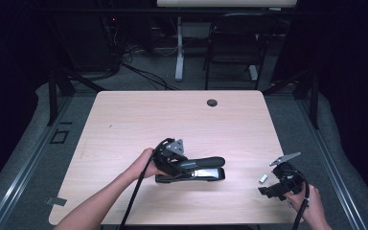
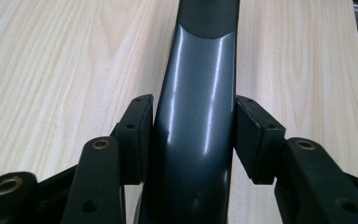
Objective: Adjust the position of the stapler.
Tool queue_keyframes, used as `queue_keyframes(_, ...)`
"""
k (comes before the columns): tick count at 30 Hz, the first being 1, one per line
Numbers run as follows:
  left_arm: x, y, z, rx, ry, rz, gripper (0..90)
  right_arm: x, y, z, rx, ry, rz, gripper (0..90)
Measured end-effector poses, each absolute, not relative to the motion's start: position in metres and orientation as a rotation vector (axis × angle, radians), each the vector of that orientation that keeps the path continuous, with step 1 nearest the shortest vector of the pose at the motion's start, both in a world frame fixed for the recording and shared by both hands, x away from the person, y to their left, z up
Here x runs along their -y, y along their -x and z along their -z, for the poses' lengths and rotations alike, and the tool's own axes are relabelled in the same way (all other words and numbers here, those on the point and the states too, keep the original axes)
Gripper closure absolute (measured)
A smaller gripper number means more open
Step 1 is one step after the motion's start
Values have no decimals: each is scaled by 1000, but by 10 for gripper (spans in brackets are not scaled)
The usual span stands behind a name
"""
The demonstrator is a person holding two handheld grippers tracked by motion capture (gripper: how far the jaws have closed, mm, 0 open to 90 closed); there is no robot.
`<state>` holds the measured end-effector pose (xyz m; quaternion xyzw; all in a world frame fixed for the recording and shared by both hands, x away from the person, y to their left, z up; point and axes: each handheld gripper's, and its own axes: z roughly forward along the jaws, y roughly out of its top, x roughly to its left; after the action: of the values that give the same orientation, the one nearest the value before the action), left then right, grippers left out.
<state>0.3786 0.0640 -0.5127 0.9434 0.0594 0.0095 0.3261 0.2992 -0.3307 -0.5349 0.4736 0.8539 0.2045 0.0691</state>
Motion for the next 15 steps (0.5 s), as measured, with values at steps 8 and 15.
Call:
queue_keyframes(8,-66,-381,514,-56,-2464,24,530,334,-298,534,-2570,-1423,-610,53)
queue_keyframes(15,-63,-378,515,9,-2449,85,531,332,-298,534,-2568,-1428,-628,56)
